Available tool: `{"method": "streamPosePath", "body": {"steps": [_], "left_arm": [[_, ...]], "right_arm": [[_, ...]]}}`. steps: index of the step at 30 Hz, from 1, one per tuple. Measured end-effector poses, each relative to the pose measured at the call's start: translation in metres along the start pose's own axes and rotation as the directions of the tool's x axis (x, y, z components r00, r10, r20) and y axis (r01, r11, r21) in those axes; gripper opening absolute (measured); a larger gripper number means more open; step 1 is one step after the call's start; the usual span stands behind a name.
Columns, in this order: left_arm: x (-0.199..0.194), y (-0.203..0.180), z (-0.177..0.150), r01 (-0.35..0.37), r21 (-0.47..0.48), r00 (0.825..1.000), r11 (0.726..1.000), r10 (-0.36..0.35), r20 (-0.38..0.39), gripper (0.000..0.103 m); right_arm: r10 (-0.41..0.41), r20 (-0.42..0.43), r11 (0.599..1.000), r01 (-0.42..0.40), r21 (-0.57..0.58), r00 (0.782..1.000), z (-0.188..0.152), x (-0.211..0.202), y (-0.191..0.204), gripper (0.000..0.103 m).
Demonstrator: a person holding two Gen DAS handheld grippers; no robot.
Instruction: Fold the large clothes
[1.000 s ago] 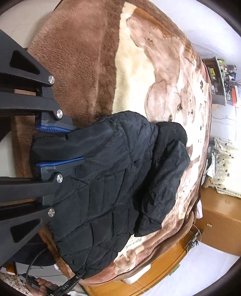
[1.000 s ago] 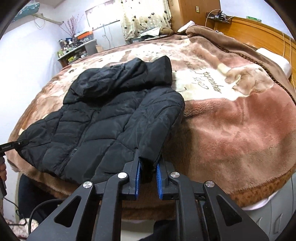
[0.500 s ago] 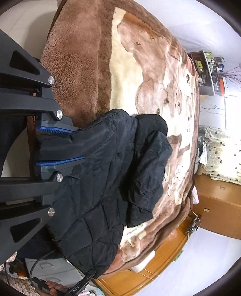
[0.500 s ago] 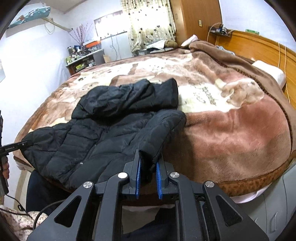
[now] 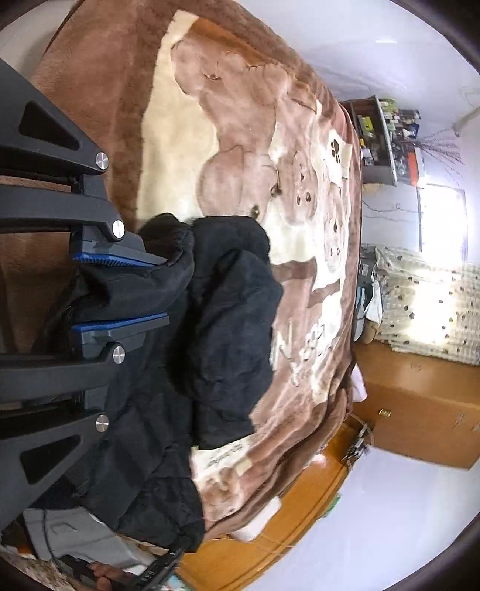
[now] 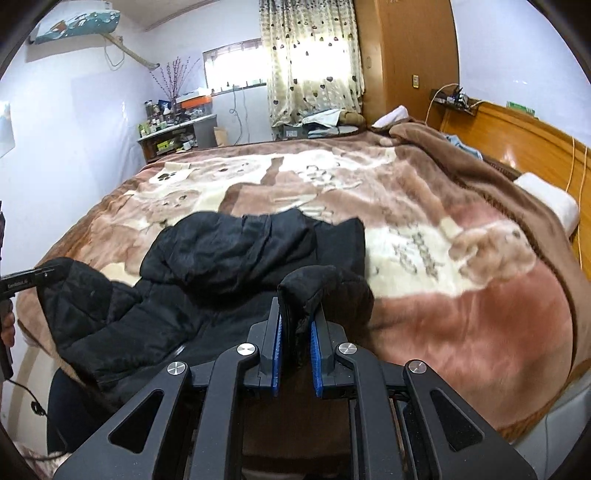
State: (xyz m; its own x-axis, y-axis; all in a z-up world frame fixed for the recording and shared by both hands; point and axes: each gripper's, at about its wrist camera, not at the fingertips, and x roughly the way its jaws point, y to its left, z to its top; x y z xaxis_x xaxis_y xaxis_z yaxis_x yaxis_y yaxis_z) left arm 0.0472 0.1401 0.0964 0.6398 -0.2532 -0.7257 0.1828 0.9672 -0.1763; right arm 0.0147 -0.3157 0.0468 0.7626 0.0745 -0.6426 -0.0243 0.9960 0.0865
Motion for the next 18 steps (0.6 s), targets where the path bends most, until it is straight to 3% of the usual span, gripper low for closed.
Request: {"method": "streamPosePath", "body": {"steps": [8,18], "left_arm": [[0.020,0.003,0.048,-0.021,-0.046,0.999,0.999,0.023,0.035,0.023],[0.060,0.021,0.107,-0.105,-0.092,0.993,0.990,0.108,0.037,0.023]], "right_arm": [[-0.028,0.011,1.000,0.028,-0.008,1.000,0.043,0.023,-0.003,0.013],[-0.064,-0.011,0.998,0.065,0.016,0.998,0.088,0.062,-0.014,0.013]]}}
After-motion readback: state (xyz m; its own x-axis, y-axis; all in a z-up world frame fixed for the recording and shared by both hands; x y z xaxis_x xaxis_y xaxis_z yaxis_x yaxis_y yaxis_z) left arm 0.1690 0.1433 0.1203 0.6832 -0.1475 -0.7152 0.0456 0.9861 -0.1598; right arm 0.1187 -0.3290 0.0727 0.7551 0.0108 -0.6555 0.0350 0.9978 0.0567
